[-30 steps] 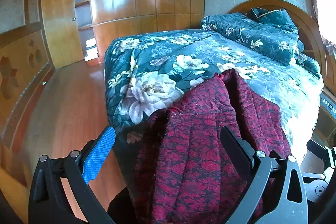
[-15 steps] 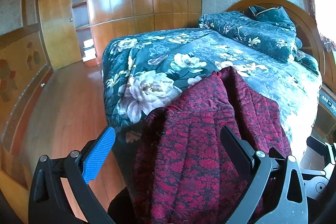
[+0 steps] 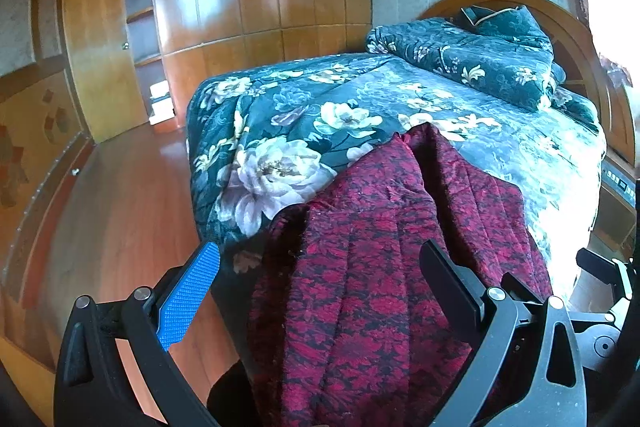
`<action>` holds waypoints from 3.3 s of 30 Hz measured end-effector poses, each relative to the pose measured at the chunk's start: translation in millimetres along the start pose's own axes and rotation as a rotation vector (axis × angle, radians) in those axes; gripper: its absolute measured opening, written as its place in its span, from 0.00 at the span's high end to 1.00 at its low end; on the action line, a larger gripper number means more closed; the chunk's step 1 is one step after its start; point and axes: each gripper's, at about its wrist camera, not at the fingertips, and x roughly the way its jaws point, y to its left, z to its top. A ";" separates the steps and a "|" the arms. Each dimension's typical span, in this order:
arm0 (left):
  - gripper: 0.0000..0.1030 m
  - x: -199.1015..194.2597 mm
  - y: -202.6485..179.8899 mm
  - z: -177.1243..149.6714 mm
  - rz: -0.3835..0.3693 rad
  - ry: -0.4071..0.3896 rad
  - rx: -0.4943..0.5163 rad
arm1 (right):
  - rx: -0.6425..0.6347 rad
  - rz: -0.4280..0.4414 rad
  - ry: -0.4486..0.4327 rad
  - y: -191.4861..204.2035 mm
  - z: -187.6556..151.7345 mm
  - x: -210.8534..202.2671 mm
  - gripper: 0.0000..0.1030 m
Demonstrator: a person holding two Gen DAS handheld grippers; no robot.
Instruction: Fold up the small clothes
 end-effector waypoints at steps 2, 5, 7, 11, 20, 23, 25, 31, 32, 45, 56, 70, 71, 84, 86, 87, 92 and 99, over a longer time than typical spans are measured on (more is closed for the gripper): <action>0.04 -0.2 -0.1 -0.9 -0.005 0.001 0.003 | 0.001 -0.001 0.003 -0.4 -0.1 0.7 0.02; 0.04 -0.9 -1.0 -1.7 -0.013 0.003 0.011 | -0.001 -0.003 0.006 -0.5 -0.5 1.9 0.02; 0.04 -0.9 -2.6 -2.6 -0.027 0.008 0.025 | -0.002 -0.004 0.009 -0.8 -0.8 2.8 0.02; 0.04 -1.3 -5.8 -4.4 -0.055 0.014 0.056 | 0.008 -0.006 0.017 -4.7 -0.6 4.7 0.02; 0.04 0.8 -1.6 -5.4 -0.057 0.023 0.067 | 0.047 -0.007 0.032 -16.7 0.7 7.5 0.02; 0.04 1.0 -2.8 -5.6 -0.061 0.017 0.084 | 0.050 -0.008 0.030 -19.3 0.9 6.2 0.02; 0.04 -0.2 -4.8 -6.6 -0.068 0.015 0.091 | 0.057 0.001 0.031 -21.8 1.2 5.4 0.02; 0.04 -1.2 -12.9 -9.8 -0.098 0.017 0.137 | 0.088 0.011 0.023 -37.4 3.2 2.9 0.02; 0.04 -0.4 -14.4 -10.3 -0.106 0.023 0.145 | 0.098 0.015 0.025 -41.1 3.5 3.2 0.02; 0.43 33.5 -53.8 -49.4 -0.184 0.188 0.427 | 0.238 0.252 0.138 -84.6 8.9 15.3 0.27; 1.00 30.2 -19.1 -37.0 -0.369 0.195 0.273 | 0.094 0.456 0.343 -21.8 2.1 56.1 0.35; 1.00 71.1 105.8 45.9 -0.268 0.145 -0.142 | 0.095 0.228 0.186 -129.0 46.1 15.4 0.90; 1.00 75.6 116.0 51.2 -0.248 0.141 -0.166 | 0.103 0.172 0.162 -142.2 54.6 12.1 0.90; 1.00 178.1 230.7 117.7 0.064 0.168 -0.313 | 0.190 -0.395 0.115 -282.7 129.0 99.7 0.90; 1.00 196.8 240.8 125.7 0.097 0.190 -0.324 | 0.212 -0.443 0.141 -295.1 131.9 121.0 0.90; 1.00 203.2 244.9 127.5 0.098 0.204 -0.343 | 0.225 -0.450 0.153 -302.0 131.8 127.7 0.89; 1.00 218.0 249.0 135.2 0.094 0.220 -0.398 | 0.242 -0.490 0.091 -308.5 141.4 140.0 0.27; 1.00 191.8 221.2 75.3 -0.156 0.273 -0.419 | 0.158 -0.163 0.125 -251.8 104.2 111.7 0.18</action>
